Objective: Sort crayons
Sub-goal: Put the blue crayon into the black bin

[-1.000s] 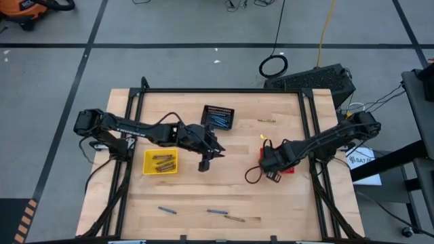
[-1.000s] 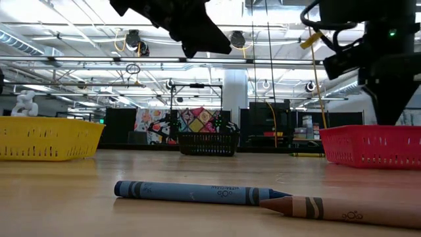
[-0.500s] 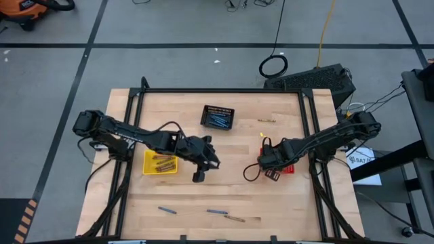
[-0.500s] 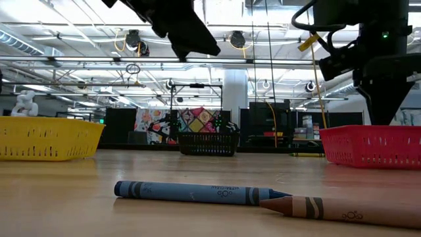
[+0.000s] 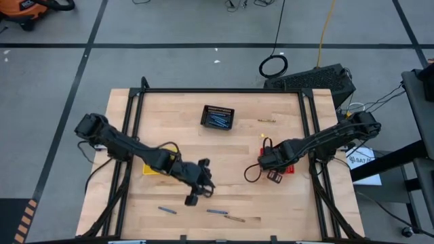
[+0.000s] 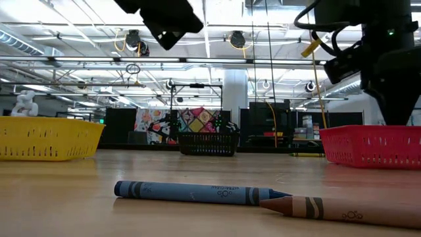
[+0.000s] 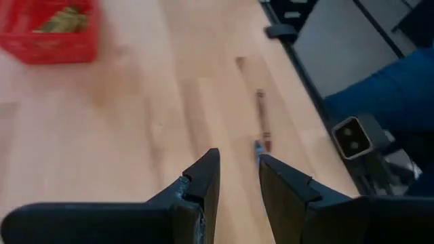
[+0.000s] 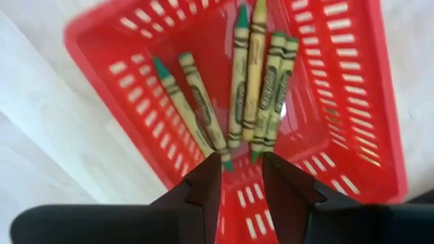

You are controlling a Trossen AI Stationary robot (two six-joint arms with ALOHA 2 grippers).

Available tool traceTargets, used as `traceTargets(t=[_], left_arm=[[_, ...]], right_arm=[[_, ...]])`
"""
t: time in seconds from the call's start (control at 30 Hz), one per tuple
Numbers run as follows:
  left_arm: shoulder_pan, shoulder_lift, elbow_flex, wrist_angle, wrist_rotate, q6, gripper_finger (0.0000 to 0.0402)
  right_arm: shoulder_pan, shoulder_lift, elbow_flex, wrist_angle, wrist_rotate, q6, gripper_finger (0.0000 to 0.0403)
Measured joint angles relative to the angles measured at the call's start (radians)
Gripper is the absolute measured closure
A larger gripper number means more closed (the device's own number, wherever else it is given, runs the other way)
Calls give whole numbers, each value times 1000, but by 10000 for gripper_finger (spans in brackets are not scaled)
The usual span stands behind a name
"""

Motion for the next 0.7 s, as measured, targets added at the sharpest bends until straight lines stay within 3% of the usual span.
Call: traceTargets(t=[0.7], left_arm=[[-133,391,285,-70,-13,-210,295]], right_arm=[[1,-1,1,-140,0,-31,307]])
